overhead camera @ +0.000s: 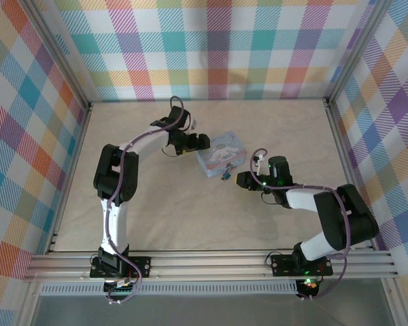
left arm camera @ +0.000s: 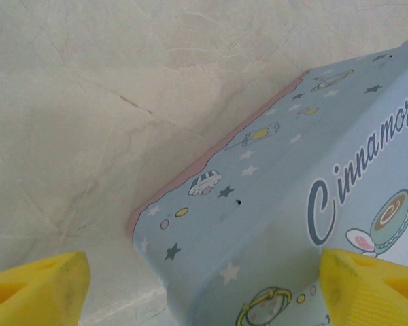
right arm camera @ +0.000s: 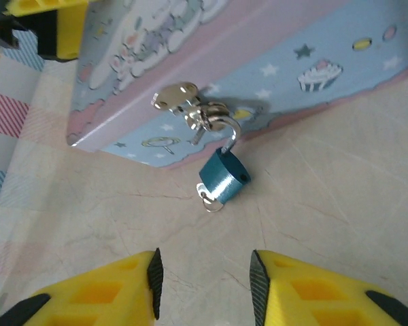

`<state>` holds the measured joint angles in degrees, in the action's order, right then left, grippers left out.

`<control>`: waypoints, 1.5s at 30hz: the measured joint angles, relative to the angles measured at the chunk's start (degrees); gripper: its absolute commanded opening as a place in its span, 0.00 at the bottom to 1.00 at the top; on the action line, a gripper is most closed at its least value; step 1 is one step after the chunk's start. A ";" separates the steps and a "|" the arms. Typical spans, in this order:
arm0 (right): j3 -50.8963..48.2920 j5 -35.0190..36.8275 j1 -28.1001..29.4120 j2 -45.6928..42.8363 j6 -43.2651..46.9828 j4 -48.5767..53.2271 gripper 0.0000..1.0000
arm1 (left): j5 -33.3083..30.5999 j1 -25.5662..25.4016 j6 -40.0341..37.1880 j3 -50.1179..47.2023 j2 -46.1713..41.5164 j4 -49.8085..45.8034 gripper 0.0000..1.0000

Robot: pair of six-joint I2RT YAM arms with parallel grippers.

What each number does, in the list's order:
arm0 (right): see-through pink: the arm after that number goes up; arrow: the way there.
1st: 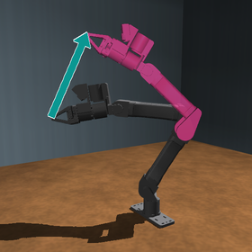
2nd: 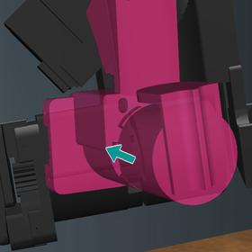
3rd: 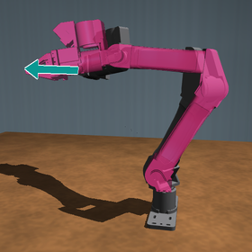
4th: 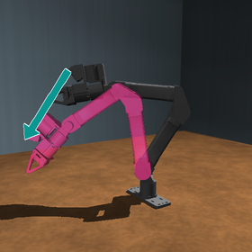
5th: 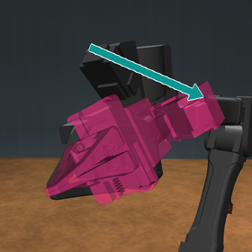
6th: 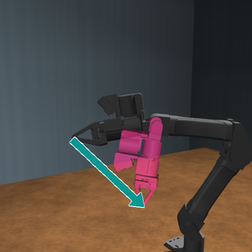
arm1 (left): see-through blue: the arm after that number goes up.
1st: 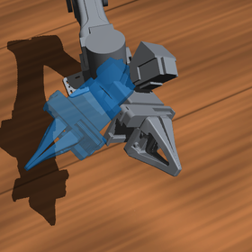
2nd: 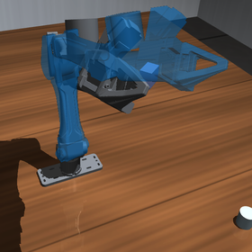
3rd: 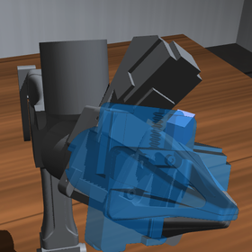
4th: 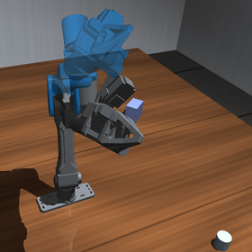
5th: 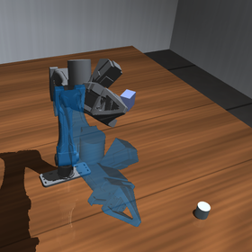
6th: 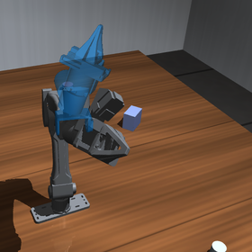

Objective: Unlock the padlock with the key

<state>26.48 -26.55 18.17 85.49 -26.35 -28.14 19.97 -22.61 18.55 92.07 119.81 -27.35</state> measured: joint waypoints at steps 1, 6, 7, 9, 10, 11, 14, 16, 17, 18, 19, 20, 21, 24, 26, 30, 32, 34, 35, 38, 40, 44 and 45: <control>-0.15 -0.52 -0.28 0.00 0.02 -0.57 0.47 | -0.04 0.00 0.00 -0.46 -0.28 0.26 0.86; -0.46 -3.69 -1.33 0.42 -0.46 -4.11 0.60 | -0.07 0.00 0.04 -3.39 -2.05 1.53 0.86; -0.46 -4.26 -1.36 0.79 -0.63 -5.14 0.62 | -0.07 0.00 0.04 -3.93 -2.40 1.81 0.86; -0.42 -5.66 -1.36 2.05 -1.16 -7.43 0.65 | -0.04 0.00 0.07 -5.22 -3.21 2.25 0.86; -0.37 -6.29 -1.36 2.89 -1.36 -8.37 0.66 | -0.04 0.00 0.11 -5.86 -3.63 2.49 0.86; -0.15 -6.97 -1.36 3.89 -1.51 -9.18 0.67 | -0.04 0.00 0.26 -6.56 -4.09 2.71 0.86; 0.79 -8.50 -1.33 6.95 -1.97 -10.95 0.69 | -0.02 0.00 0.55 -8.33 -5.16 3.65 0.86; 1.62 -9.27 -1.36 8.74 -2.21 -12.00 0.70 | -0.02 0.00 0.92 -9.14 -5.70 3.98 0.86; 2.16 -9.57 -1.33 9.73 -2.36 -12.46 0.71 | -0.02 0.00 1.11 -9.51 -5.95 4.07 0.86; 2.54 -9.75 -1.33 10.40 -2.45 -12.81 0.72 | -0.02 0.00 1.20 -9.86 -6.16 4.22 0.86; 3.04 -9.94 -1.33 11.15 -2.60 -13.11 0.73 | -0.02 0.00 1.33 -10.16 -6.38 4.31 0.86; 3.45 -10.05 -1.36 11.72 -2.80 -13.49 0.73 | -0.04 0.00 1.36 -10.47 -6.62 4.39 0.86; 3.67 -10.10 -1.36 12.09 -2.86 -13.68 0.74 | -0.04 -0.02 1.38 -10.64 -6.75 4.46 0.86; 4.68 -10.23 -1.36 13.92 -3.28 -15.34 0.74 | -0.04 -0.02 1.57 -11.23 -6.99 5.07 0.86; 5.22 -10.38 -1.36 15.17 -3.72 -16.52 0.73 | -0.04 -0.13 1.60 -11.34 -7.08 5.07 0.86; 5.68 -10.62 -1.36 16.94 -4.35 -18.27 0.73 | -0.04 -0.13 1.77 -11.34 -7.08 5.07 0.86; 5.81 -10.91 -1.36 17.73 -4.57 -19.26 0.73 | -0.04 -0.22 1.79 -11.34 -7.08 5.07 0.86; 5.95 -11.28 -1.36 18.62 -4.76 -20.26 0.73 | -0.04 -0.24 1.81 -11.34 -7.08 5.07 0.86; 5.99 -11.50 -1.36 19.08 -4.83 -20.79 0.73 | -0.04 -0.24 1.81 -11.34 -7.08 5.07 0.86; 6.03 -11.89 -1.36 20.33 -5.20 -22.88 0.71 | -0.04 -0.24 1.84 -11.34 -7.08 5.07 0.86; 6.25 -12.17 -1.36 21.31 -5.70 -23.98 0.68 | -0.04 -0.24 1.84 -11.34 -7.08 5.07 0.86; 6.64 -12.63 -1.36 22.69 -6.08 -25.99 0.61 | -0.04 -0.24 1.95 -11.30 -7.08 5.05 0.86; 6.64 -12.68 -1.36 22.80 -6.05 -26.16 0.60 | -0.04 -0.33 2.01 -11.30 -7.08 5.05 0.86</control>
<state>33.12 -39.22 16.82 108.29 -32.40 -54.30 19.92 -22.94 20.56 80.77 112.73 -22.31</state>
